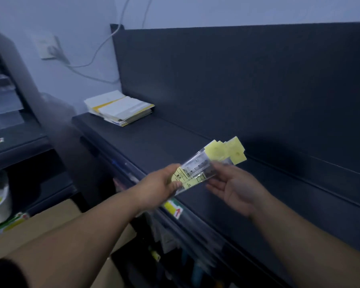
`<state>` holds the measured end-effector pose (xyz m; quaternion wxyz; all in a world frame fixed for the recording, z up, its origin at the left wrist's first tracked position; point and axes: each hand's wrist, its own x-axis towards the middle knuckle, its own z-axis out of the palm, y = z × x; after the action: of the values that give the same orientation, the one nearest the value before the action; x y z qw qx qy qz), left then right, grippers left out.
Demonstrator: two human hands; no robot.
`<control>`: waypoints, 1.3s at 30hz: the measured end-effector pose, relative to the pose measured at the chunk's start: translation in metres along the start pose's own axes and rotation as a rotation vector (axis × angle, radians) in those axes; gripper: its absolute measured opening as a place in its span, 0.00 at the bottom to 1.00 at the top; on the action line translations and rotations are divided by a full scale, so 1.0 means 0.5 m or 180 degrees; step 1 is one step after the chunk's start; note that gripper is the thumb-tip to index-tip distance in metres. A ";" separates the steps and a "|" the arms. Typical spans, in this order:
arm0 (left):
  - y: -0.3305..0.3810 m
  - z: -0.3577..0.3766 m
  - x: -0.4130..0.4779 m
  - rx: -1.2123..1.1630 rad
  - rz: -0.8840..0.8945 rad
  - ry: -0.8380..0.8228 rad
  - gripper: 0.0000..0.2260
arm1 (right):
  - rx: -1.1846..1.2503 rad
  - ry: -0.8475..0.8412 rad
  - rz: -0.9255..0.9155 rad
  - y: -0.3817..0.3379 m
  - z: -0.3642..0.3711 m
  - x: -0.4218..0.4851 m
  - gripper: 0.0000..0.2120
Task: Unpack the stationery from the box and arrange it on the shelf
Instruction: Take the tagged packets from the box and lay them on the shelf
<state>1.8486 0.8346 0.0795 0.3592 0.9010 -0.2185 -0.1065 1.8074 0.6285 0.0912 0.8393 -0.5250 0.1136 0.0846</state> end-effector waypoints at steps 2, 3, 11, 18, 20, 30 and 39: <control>0.028 0.015 0.040 0.0401 0.0068 -0.0052 0.22 | 0.0163 0.0235 -0.0218 -0.034 -0.056 -0.005 0.21; 0.040 0.021 0.058 0.0666 0.0083 -0.0023 0.23 | 0.0139 0.0366 -0.0325 -0.050 -0.081 -0.009 0.23; 0.069 0.088 0.166 0.2222 0.0774 -0.0221 0.21 | -0.2909 0.0869 -0.0909 -0.061 -0.215 0.000 0.25; 0.015 0.137 0.178 0.1495 0.0684 0.0113 0.21 | -0.4018 0.0861 -0.0944 0.016 -0.252 0.013 0.11; -0.028 0.126 0.177 0.1049 0.0412 0.0506 0.24 | -0.4007 0.0952 -0.1073 0.019 -0.262 0.010 0.15; -0.035 0.120 0.213 -0.0774 -0.0069 0.0484 0.22 | -0.3508 0.1996 -0.1480 0.021 -0.272 0.009 0.17; -0.015 0.155 0.225 -0.0258 0.0220 0.0066 0.32 | -0.3599 0.1771 -0.0986 0.045 -0.287 -0.015 0.33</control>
<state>1.9232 0.7398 0.0144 0.4010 0.8788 -0.2413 -0.0935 1.7795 0.5091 0.0134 0.3751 -0.8985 0.1877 -0.1299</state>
